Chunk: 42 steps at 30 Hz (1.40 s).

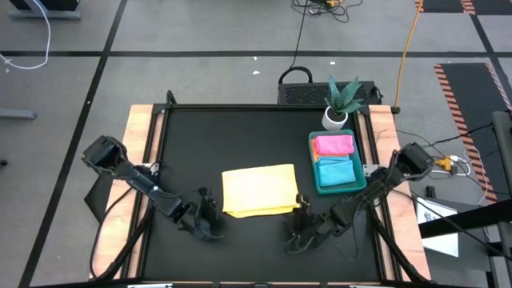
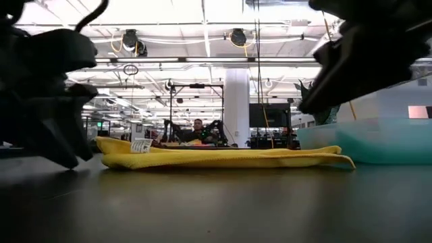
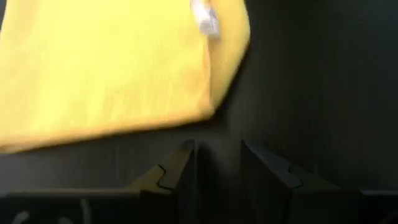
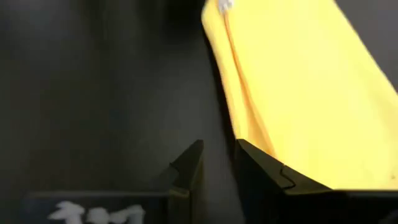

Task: Fold microfiber towels
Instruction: Fold the yellow microfiber cloth

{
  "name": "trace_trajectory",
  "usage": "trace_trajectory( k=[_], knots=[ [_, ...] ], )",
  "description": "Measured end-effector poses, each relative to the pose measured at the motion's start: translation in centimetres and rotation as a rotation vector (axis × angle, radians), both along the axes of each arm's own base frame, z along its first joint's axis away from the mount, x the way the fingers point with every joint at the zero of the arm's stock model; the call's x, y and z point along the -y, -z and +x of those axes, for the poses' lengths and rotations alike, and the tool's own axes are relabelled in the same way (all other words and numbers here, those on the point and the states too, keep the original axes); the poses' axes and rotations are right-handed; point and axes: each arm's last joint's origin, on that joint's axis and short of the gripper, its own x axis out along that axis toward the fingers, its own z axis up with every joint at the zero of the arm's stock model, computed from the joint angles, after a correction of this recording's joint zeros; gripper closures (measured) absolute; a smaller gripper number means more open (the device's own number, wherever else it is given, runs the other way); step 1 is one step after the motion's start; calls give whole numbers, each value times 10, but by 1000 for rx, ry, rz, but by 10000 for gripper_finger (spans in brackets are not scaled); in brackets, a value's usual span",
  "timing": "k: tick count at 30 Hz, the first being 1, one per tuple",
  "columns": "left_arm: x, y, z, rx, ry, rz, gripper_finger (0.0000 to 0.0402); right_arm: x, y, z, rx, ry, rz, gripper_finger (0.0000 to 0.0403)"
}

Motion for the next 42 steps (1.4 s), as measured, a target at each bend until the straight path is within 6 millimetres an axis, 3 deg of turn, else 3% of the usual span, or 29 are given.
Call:
trace_trajectory(
  k=[8, 21, 29, 36, 42],
  knots=[
    [-13, -2, 18, 100, 63, -17, 271, 12, 3, 10, 102, -60, -39, 299],
    [-38, -9, 38, 187, 29, 20, 271, 8, 3, 20, 164, -190, -118, 295],
    [-54, -8, 43, 179, -47, 7, 271, 5, 32, 59, 157, -290, -290, 259],
    [-59, -8, 45, 174, -63, -1, 271, 23, 48, 91, 98, -208, -496, 213],
    [-56, -9, 44, 178, -59, -40, 271, 41, 50, 103, 95, -129, -468, 216]
  ],
)
